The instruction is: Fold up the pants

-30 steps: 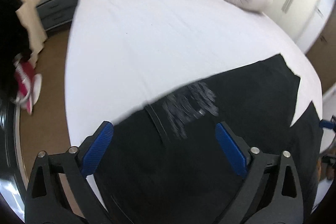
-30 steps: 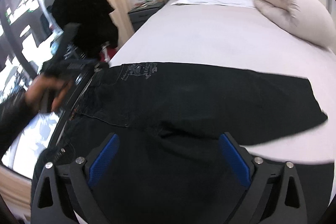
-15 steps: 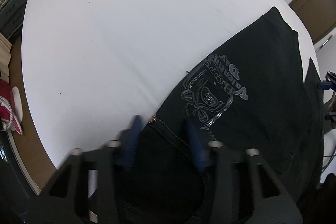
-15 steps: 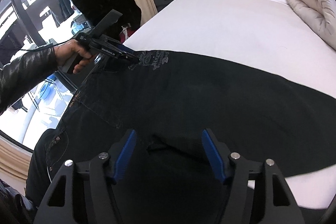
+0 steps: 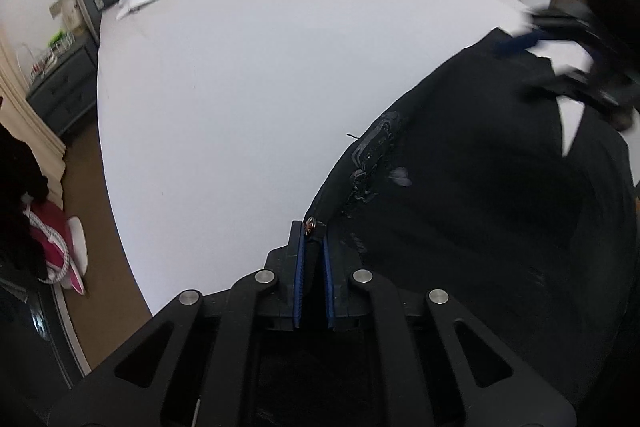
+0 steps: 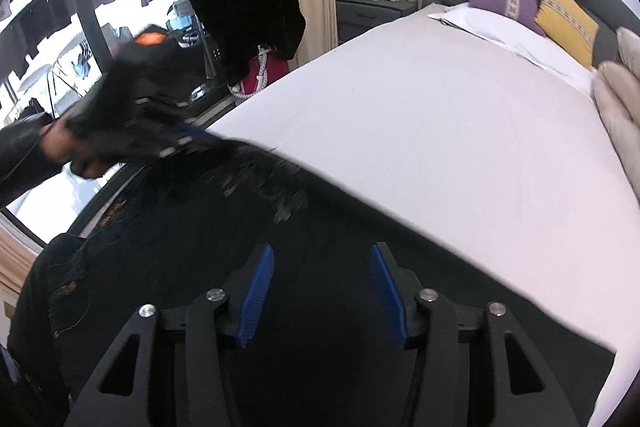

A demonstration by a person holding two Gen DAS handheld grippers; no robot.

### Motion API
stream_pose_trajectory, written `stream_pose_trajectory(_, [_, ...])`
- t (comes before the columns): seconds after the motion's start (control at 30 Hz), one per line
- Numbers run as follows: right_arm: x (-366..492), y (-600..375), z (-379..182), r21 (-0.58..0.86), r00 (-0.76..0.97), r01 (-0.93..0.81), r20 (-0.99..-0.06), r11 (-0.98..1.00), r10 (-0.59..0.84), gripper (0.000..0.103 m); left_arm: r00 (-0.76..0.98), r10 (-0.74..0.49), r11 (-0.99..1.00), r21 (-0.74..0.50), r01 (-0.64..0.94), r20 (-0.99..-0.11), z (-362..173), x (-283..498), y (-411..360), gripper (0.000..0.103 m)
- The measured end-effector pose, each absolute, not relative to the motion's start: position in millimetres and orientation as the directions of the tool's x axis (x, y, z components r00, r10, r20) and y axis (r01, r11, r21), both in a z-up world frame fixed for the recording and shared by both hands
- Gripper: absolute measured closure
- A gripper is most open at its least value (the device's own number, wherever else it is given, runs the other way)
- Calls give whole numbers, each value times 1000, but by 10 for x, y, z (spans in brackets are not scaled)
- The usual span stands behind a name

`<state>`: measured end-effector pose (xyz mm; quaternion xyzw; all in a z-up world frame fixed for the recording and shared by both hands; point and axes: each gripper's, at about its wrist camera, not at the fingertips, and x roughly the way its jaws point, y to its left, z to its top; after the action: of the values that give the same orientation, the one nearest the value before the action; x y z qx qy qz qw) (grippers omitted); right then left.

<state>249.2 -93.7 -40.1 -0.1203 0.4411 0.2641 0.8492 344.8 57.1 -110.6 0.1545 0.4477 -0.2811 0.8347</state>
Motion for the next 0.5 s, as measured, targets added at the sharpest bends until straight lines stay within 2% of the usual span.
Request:
stream_pose_trajectory(0.17, [2832, -650, -550, -80, 430, -638, -862, 766, 268, 50, 469, -358, 798, -4, 603, -807, -1040, 3178, 617, 96])
stream_pose_trajectory(0.3, [3034, -622, -702, -64, 367, -654, -898, 753, 242, 52, 462, -366, 799, -18, 601, -808, -941, 3021, 711, 96])
stream_pose_trajectory(0.4, [3069, -602, -820, -46, 308, -665, -926, 745, 218, 67, 460, -374, 801, -31, 597, -805, -894, 2966, 710, 96])
stream_pose_trajectory(0.47, [3068, -558, -872, -50, 296, -668, -933, 742, 203, 87, 461, -378, 804, -38, 594, -803, -888, 2945, 715, 96])
stream_pose_trajectory(0.5, [3054, -576, -872, -43, 294, -662, -933, 748, 207, 91, 462, -378, 806, -40, 591, -803, -889, 2930, 713, 96])
